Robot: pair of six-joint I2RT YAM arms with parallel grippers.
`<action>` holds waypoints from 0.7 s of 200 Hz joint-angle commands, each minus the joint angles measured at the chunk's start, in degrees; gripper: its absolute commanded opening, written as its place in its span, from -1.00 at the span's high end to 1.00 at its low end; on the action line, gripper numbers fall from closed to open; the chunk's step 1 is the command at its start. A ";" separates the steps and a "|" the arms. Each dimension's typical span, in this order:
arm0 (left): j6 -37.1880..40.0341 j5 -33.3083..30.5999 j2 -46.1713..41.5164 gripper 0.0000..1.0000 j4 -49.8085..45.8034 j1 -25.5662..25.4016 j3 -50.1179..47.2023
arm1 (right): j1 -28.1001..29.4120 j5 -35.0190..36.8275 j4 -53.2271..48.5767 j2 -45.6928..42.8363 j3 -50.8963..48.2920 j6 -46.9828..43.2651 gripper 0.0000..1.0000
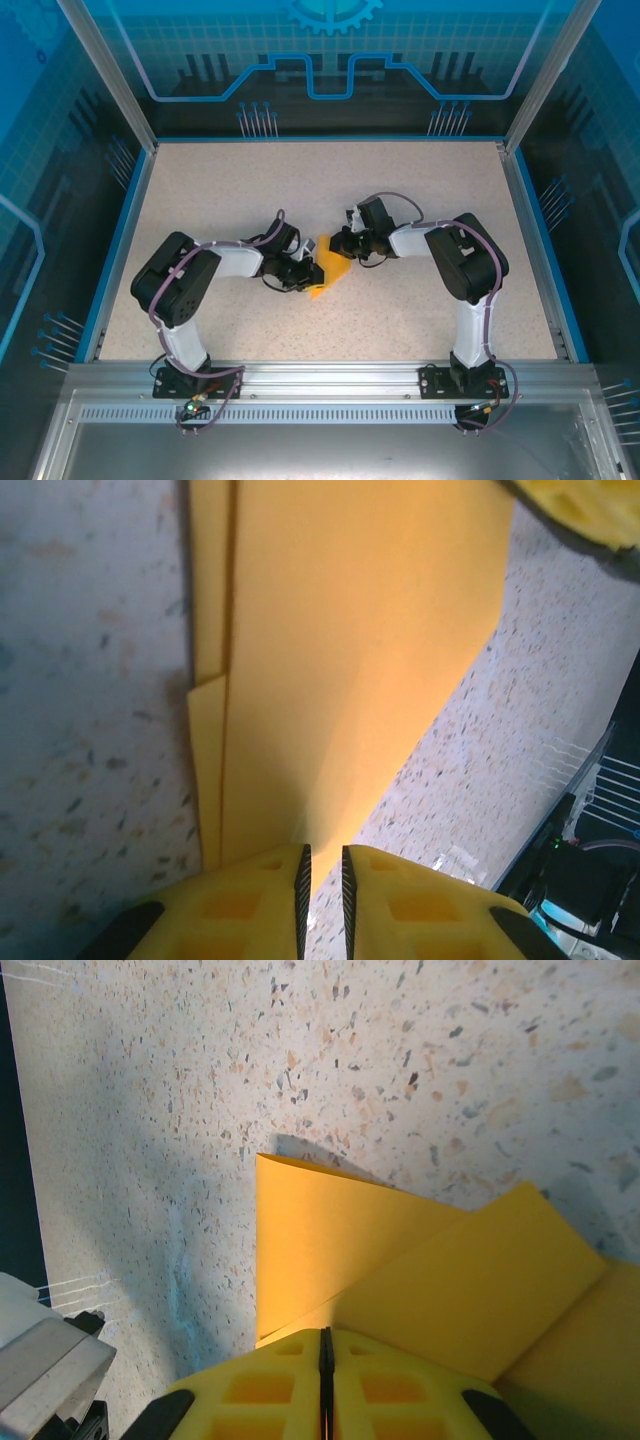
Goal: Fold a paper plane with a square sheet of paper (pick it up from the middle)
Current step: Fourth fold the wing at the center of the table.
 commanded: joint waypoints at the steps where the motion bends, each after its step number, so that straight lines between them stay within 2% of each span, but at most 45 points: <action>1: 3.47 -0.50 -0.91 0.60 -11.95 0.14 -2.83 | -0.02 3.69 -5.92 2.86 -2.27 -0.04 0.80; 27: 3.81 -1.48 -2.77 0.59 -12.76 0.07 -2.71 | -0.02 3.62 -6.02 2.85 -2.19 -0.13 0.79; 66: 2.75 0.62 -5.33 0.52 -9.84 0.08 -0.79 | -0.02 3.63 -6.43 2.99 -1.77 -0.22 0.79; 90: 1.27 3.81 -4.79 0.50 -5.93 -0.18 1.29 | 0.11 4.18 -7.59 2.82 -1.52 -0.32 0.79; 140: 1.05 3.62 -2.77 0.50 -4.26 -0.38 1.03 | 1.16 5.16 -11.48 2.29 -0.41 -0.24 0.79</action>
